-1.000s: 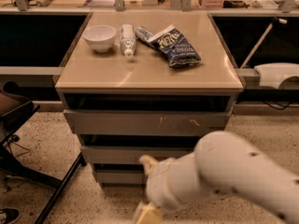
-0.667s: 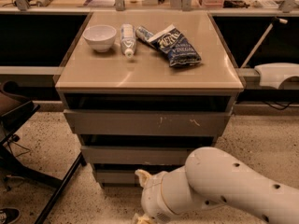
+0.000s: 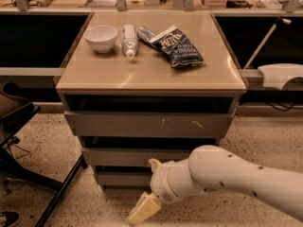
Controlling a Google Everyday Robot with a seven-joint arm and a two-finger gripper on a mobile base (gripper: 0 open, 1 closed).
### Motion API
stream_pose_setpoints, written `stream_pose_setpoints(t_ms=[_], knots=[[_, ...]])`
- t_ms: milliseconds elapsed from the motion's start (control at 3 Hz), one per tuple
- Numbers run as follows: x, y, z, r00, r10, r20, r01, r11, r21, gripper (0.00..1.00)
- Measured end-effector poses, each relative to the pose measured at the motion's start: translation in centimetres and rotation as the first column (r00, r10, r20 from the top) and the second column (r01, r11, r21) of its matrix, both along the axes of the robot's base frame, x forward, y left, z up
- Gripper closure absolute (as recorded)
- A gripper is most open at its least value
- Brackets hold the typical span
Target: Open middle drawer
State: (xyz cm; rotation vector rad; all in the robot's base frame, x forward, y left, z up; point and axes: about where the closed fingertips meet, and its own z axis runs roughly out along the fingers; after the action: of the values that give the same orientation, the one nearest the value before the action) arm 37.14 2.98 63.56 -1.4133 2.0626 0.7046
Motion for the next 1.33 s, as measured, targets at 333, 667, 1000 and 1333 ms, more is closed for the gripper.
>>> stream_pose_setpoints(t_ms=[333,667,1000,1333], knots=[[6.1,-1.6,-4.1,0.9898,-0.142,-0.009,0.141,0.989,-0.052,0.00],[6.1,-1.6,-4.1,0.9899,-0.141,-0.009,0.141,0.989,-0.052,0.00],[8.7,-4.2,-6.5,0.9841,-0.173,-0.041,0.171,0.984,-0.046,0.00],[13.3,-8.0,-9.5,0.9665,-0.253,-0.041,0.248,0.963,-0.102,0.00]])
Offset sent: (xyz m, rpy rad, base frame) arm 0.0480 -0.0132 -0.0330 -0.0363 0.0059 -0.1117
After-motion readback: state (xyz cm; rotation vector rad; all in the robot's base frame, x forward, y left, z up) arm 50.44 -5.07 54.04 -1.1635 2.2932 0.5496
